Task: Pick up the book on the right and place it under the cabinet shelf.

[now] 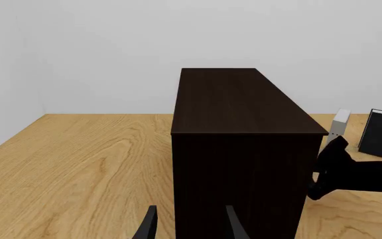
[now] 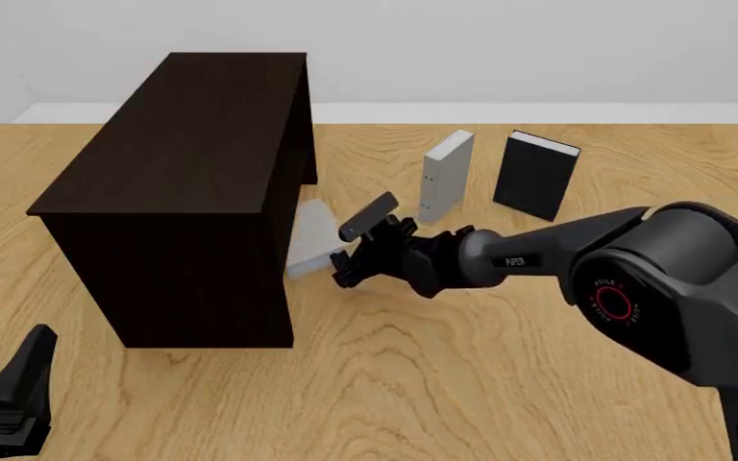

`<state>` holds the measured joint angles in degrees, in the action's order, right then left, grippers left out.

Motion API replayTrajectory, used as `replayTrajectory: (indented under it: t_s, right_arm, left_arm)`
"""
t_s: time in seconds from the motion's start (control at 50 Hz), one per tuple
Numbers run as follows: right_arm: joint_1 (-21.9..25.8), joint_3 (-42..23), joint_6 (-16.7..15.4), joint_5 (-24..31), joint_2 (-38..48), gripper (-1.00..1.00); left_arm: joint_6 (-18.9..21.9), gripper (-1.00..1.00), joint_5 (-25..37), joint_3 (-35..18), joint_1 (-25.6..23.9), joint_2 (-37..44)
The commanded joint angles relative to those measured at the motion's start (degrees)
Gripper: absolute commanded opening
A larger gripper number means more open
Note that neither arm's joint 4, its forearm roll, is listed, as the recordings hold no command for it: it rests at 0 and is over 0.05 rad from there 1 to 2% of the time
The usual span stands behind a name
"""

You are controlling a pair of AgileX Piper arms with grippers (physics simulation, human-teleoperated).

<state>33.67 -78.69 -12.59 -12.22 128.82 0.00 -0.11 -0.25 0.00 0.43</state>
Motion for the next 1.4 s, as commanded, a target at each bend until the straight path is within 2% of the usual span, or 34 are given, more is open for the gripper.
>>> replayTrajectory:
  t_s: [0.02,0.62,1.4]
  right_arm:
    - [0.93,-2.56,0.45,0.79,0.56,1.0]
    - [2.49,-8.65,-0.49,3.1,3.62,1.0]
    - [4.12,-14.37,-0.17,5.36,6.43,1.0]
  left_arm:
    - [0.0,1.0,0.0,0.0,0.0,0.0]
    - [0.0,1.0,0.0,0.0,0.0,0.0]
    - [0.0,1.0,0.0,0.0,0.0,0.0]
